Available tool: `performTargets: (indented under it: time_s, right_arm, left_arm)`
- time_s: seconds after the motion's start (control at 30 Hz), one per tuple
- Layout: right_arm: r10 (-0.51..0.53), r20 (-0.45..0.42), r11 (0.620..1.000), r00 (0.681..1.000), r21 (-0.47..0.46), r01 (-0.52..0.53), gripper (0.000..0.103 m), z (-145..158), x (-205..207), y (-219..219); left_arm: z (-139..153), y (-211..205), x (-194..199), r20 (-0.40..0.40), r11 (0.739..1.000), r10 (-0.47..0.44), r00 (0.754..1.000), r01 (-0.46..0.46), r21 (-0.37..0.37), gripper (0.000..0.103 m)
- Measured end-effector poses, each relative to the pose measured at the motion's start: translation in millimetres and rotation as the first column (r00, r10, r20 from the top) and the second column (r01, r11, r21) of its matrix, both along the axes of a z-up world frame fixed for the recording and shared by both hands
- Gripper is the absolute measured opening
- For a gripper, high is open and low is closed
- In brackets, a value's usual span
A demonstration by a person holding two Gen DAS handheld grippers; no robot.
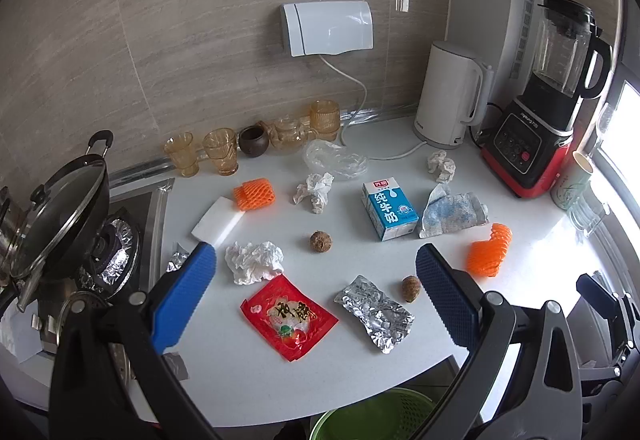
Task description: Collect trash
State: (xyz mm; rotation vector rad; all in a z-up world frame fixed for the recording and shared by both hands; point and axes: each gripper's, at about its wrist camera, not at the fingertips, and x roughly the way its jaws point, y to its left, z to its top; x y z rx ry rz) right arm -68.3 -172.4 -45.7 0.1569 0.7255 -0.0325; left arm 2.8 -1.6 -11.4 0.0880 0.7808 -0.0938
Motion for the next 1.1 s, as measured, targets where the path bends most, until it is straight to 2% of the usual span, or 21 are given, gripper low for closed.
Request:
performTargets:
  time_s: [0.37, 0.53, 0.7, 0.83, 0.93, 1.1]
  right_arm:
    - [0.021, -0.018, 1.0, 1.0, 0.013, -0.021, 0.101, -3, 6, 5]
    - [0.047, -0.022, 0.998, 0.999, -0.029, -0.047, 0.101, -13, 12, 13]
    - [0.078, -0.067, 0.996, 0.995, -0.037, -0.08, 0.101, -36, 22, 22]
    - [0.104, -0.095, 0.993, 0.99, -0.052, -0.109, 0.101, -63, 30, 31]
    - [0.104, -0.108, 0.993, 0.989, -0.043, -0.109, 0.101, -87, 39, 32]
    - [0.05, -0.153, 0.997, 0.987, -0.044, -0.058, 0.1, -131, 66, 27]
  left_arm:
    - [-3, 6, 2, -0.012, 1.0, -0.003, 1.0, 0.003, -0.008, 0.096]
    - [-14, 15, 9, -0.011, 0.999, -0.035, 0.999, 0.035, -0.029, 0.096]
    - [-38, 34, 16, -0.026, 0.994, -0.071, 0.997, 0.069, -0.088, 0.096]
    - [-65, 46, 21, -0.059, 0.995, -0.073, 0.996, 0.069, -0.077, 0.096]
    - [-89, 56, 25, -0.102, 0.996, -0.067, 0.992, 0.06, -0.071, 0.096]
    - [-128, 77, 30, -0.157, 0.994, -0.059, 0.986, 0.043, -0.103, 0.096]
